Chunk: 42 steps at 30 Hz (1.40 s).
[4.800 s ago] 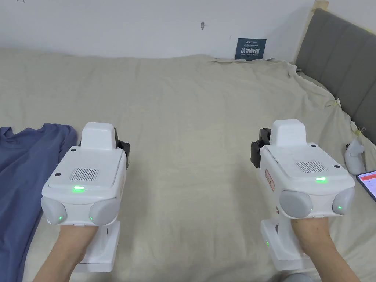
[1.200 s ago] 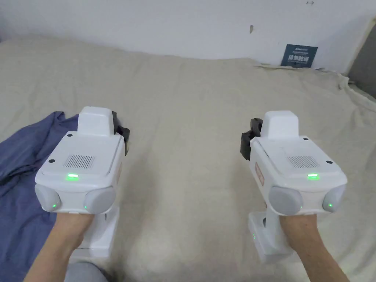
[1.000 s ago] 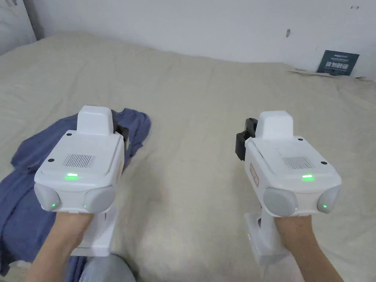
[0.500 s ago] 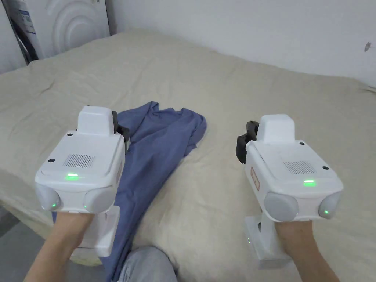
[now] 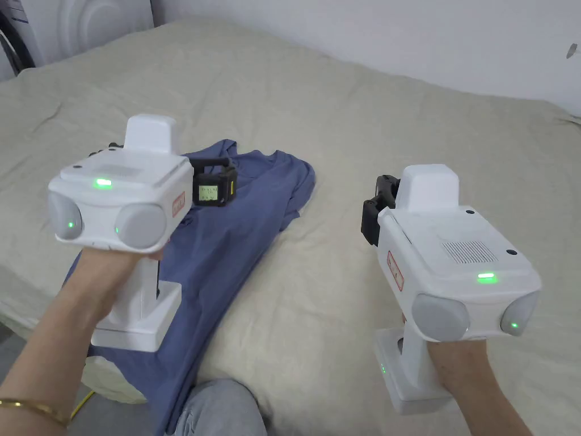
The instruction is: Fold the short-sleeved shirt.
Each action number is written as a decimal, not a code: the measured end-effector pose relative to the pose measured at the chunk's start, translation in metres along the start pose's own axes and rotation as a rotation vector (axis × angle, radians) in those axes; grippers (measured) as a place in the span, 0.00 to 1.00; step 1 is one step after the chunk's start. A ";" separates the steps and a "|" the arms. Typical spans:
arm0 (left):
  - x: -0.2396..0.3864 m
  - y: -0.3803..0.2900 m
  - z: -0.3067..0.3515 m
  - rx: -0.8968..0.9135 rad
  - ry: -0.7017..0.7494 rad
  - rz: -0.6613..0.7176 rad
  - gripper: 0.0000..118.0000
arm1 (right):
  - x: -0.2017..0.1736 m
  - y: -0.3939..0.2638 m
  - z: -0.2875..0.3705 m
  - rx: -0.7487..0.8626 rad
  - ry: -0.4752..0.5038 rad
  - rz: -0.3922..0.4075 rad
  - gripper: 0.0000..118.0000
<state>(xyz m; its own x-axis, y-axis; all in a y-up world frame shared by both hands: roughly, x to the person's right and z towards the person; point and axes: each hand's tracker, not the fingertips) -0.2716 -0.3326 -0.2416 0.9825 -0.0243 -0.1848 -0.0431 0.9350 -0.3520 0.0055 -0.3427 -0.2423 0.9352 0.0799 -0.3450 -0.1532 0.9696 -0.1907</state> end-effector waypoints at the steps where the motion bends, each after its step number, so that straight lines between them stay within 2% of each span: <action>1: 0.002 0.006 -0.010 -0.030 -0.019 -0.005 1.00 | 0.001 -0.001 -0.002 -0.004 -0.003 0.002 0.00; 7: 0.010 0.034 -0.084 -0.158 -0.079 -0.088 1.00 | 0.009 -0.005 -0.023 -0.031 -0.027 -0.001 0.00; 13: 0.016 0.047 -0.174 -0.333 -0.162 -0.084 1.00 | 0.015 -0.014 -0.051 -0.060 -0.046 -0.021 0.00; 18: 0.026 0.035 -0.247 -0.509 -0.158 -0.121 1.00 | 0.025 -0.029 -0.071 -0.105 -0.057 -0.053 0.00; 23: 0.030 0.009 -0.314 -0.672 -0.070 -0.184 1.00 | 0.038 -0.046 -0.092 -0.158 -0.059 -0.049 0.00; 30: 0.027 -0.016 -0.355 -0.762 -0.041 -0.202 1.00 | 0.049 -0.066 -0.109 -0.206 -0.067 -0.067 0.00; 31: 0.028 -0.018 -0.355 -0.764 -0.044 -0.205 0.97 | 0.049 -0.068 -0.111 -0.213 -0.067 -0.068 0.00; 33: 0.029 -0.019 -0.353 -0.781 -0.114 -0.173 0.83 | 0.048 -0.072 -0.113 -0.224 -0.059 -0.068 0.00; 34: 0.028 -0.017 -0.351 -0.779 -0.104 -0.170 0.77 | 0.047 -0.073 -0.113 -0.227 -0.057 -0.069 0.00; 37: 0.024 -0.011 -0.344 -0.774 -0.146 -0.145 0.51 | 0.045 -0.073 -0.112 -0.228 -0.050 -0.079 0.00; 39: 0.026 -0.009 -0.336 -0.757 -0.146 -0.169 0.01 | 0.043 -0.072 -0.107 -0.226 -0.046 -0.086 0.00; 40: 0.027 -0.011 -0.335 -0.750 -0.120 -0.196 0.00 | 0.043 -0.070 -0.105 -0.224 -0.044 -0.088 0.00; 42: 0.025 -0.013 -0.327 -0.719 -0.112 -0.154 0.00 | 0.042 -0.066 -0.098 -0.218 -0.044 -0.090 0.00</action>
<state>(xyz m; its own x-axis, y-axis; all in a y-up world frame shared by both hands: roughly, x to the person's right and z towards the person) -0.3055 -0.4611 -0.5415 0.9979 -0.0642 -0.0033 0.0267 0.4610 -0.8870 0.0234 -0.4264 -0.3339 0.9605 0.0105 -0.2781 -0.1297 0.9009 -0.4141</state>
